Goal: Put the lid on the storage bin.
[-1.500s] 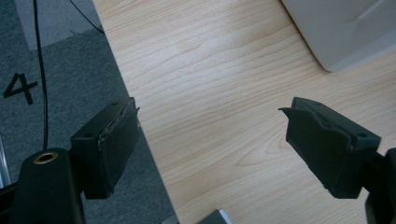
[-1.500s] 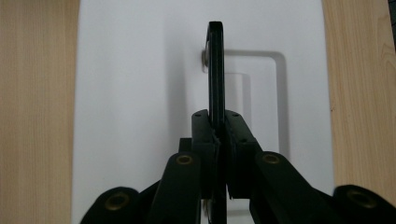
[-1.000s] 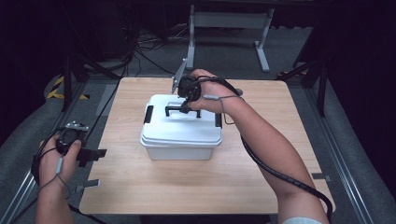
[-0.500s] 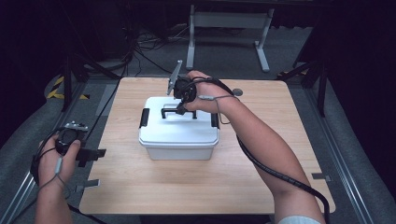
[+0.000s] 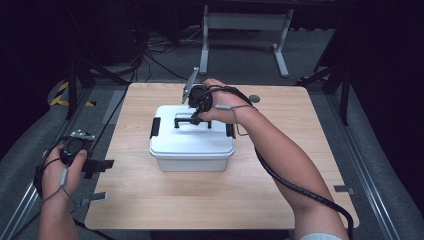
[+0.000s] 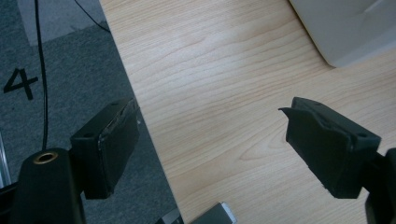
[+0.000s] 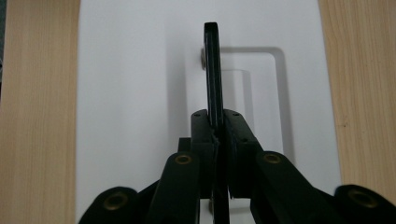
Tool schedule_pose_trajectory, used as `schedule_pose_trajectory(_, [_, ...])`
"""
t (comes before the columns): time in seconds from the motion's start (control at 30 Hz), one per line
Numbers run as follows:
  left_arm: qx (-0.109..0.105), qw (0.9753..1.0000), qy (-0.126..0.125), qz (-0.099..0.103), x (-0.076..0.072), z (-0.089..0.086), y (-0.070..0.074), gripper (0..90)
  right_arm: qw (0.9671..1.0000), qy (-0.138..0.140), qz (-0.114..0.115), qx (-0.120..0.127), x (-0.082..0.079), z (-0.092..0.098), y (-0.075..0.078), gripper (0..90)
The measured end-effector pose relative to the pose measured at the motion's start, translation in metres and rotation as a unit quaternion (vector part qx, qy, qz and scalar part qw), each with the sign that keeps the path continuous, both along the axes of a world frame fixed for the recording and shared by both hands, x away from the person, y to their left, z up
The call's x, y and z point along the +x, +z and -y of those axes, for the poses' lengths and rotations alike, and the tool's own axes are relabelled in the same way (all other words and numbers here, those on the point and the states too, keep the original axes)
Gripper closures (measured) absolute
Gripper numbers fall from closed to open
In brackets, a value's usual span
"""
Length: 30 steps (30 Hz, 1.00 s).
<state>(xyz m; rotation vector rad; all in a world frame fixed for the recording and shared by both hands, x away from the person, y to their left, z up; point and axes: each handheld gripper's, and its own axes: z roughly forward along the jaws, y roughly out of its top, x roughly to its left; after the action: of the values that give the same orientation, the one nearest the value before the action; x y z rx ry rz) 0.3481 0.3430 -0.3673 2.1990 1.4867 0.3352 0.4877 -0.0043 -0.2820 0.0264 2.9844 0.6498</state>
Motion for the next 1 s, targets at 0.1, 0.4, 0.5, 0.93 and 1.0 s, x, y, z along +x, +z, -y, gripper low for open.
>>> schedule_pose_trajectory(0.1, [0.000,1.0000,-0.004,-0.002,0.002,0.001,0.000,17.7,0.9995,-0.024,-0.016,0.011,-0.001,0.003,0.000,69.9])
schedule_pose_trajectory(0.4, [0.006,0.9999,-0.010,-0.007,0.007,0.007,-0.002,17.8,0.9942,-0.064,-0.028,0.082,-0.011,0.028,0.016,55.0])
schedule_pose_trajectory(0.5, [0.005,0.9999,-0.009,-0.007,0.007,0.010,-0.002,17.7,0.9927,-0.069,-0.023,0.096,-0.015,0.042,0.023,54.1])
schedule_pose_trajectory(0.93, [0.007,0.9997,-0.022,-0.001,0.016,0.020,0.003,17.7,0.9820,-0.144,-0.012,0.121,-0.028,0.118,0.039,53.2])
schedule_pose_trajectory(1.0, [0.007,0.9997,-0.024,0.002,0.018,0.023,0.005,17.7,0.9799,-0.155,-0.010,0.125,-0.031,0.128,0.041,52.4])
